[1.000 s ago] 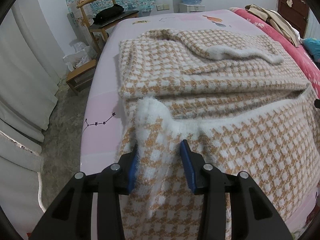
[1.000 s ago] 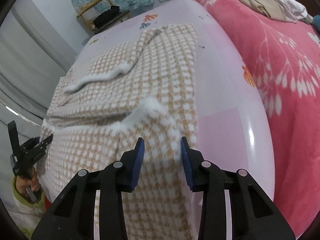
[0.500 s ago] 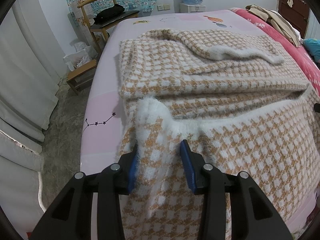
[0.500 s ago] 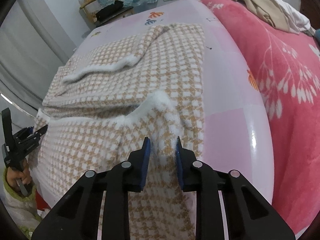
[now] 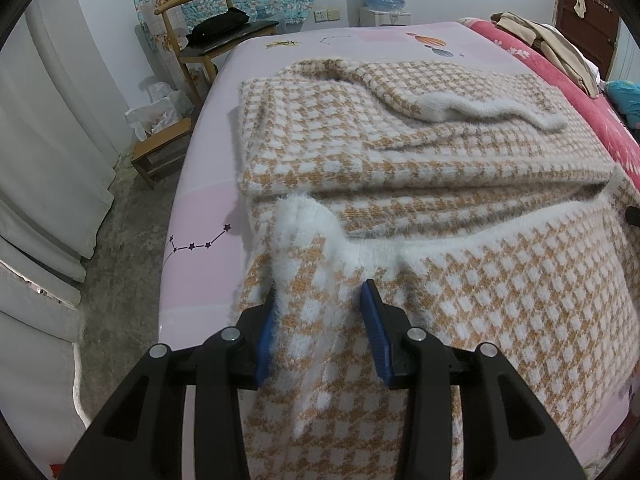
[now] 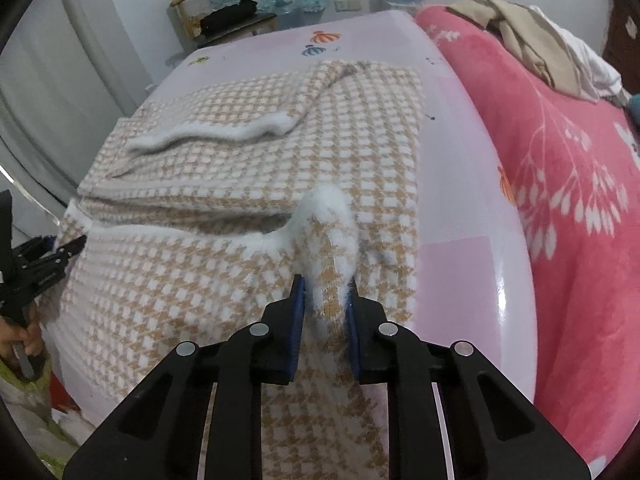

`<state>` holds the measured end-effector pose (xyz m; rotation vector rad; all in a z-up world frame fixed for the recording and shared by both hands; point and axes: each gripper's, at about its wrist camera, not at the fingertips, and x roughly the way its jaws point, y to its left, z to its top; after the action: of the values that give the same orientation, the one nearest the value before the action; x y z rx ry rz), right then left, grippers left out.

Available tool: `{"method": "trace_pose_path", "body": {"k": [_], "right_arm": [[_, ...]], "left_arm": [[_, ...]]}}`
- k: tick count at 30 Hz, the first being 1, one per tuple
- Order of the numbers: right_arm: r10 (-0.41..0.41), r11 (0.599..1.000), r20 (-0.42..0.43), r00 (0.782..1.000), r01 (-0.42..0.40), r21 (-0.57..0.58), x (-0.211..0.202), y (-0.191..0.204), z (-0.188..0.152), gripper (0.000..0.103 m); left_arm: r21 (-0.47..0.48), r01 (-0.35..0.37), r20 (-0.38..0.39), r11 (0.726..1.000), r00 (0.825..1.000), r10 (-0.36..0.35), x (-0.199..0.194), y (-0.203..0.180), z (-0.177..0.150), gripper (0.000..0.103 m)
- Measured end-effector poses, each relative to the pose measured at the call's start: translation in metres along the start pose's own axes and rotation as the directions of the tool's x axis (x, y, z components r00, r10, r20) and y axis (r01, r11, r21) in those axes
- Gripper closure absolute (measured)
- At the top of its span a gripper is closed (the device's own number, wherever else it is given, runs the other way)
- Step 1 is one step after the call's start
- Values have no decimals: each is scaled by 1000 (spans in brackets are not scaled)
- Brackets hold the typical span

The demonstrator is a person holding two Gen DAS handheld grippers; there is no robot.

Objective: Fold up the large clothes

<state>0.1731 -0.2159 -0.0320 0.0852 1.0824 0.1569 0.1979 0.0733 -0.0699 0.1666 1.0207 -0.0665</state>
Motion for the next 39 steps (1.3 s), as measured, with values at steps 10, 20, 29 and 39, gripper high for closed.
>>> {"method": "trace_pose_path", "body": {"k": [10, 20, 29, 39], "right_arm": [[-21, 1000, 19, 1000, 21, 23, 6, -2, 1, 88], [-30, 999, 53, 998, 28, 29, -5, 4, -4, 95], [-29, 999, 107, 994, 25, 35, -26, 8, -7, 97], [-20, 999, 200, 980, 10, 50, -65, 14, -18, 97]], "left_arm": [[1, -2, -1, 1000, 1000, 2, 0, 1, 0, 64], [-27, -14, 25, 1000, 1000, 15, -7, 3, -1, 70], [-34, 1, 111, 999, 994, 3, -34, 9, -5, 88], [0, -20, 234, 1000, 972, 20, -76, 1, -16, 91]]}}
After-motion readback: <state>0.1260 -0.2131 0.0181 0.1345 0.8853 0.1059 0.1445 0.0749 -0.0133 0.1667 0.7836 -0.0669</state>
